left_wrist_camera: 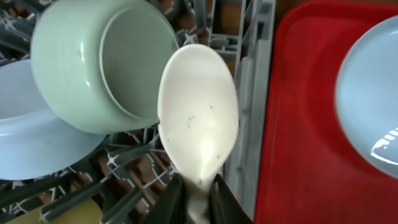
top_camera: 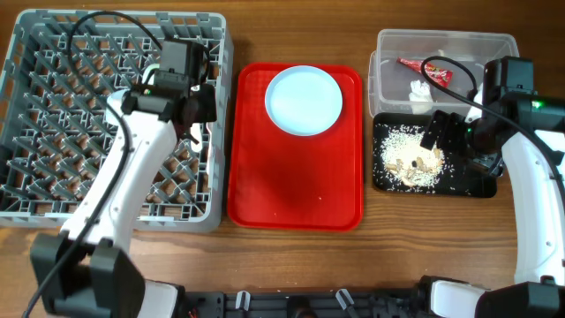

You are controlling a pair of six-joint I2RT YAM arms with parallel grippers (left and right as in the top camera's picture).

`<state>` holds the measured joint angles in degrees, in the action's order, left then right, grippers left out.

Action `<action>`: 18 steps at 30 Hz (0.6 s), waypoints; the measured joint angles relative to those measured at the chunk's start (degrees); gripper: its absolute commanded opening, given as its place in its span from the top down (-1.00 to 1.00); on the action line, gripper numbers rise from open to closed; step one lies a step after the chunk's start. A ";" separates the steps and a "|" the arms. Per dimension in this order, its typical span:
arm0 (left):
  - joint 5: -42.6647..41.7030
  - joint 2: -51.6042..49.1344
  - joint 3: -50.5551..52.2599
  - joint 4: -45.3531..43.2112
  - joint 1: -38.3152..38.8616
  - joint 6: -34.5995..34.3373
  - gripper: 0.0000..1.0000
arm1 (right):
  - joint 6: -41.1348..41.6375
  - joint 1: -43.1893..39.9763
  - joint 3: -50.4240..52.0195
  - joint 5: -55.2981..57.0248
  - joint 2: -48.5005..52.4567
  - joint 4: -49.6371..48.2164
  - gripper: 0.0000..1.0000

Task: Sort waste into correct bins and load items into the dishwasher rack
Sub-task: 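Carry the white spoon to the dish rack and release it, then grasp the edge of the light-blue plate with the left gripper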

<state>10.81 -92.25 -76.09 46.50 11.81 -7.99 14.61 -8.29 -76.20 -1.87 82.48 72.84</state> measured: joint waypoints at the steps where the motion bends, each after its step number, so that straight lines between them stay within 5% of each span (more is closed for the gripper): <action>1: -0.15 -0.72 0.00 -0.02 -0.31 0.31 0.55 | 0.00 -0.02 0.00 0.00 0.00 0.00 -0.99; 9: -0.28 -1.99 0.00 -0.02 -0.74 1.33 0.20 | 0.00 0.00 0.00 0.00 0.00 0.00 -0.99; 14: -3.06 -1.62 0.00 -0.96 -0.57 1.62 -0.26 | 0.00 0.00 0.00 0.00 0.00 -0.02 -0.99; 18: -8.15 0.11 0.02 -4.98 0.87 1.60 -0.27 | 0.00 -0.02 0.00 0.00 0.00 -0.02 -0.99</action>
<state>2.66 -92.14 -76.07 41.52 12.69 -6.39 14.61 -8.32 -76.20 -1.87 82.48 72.82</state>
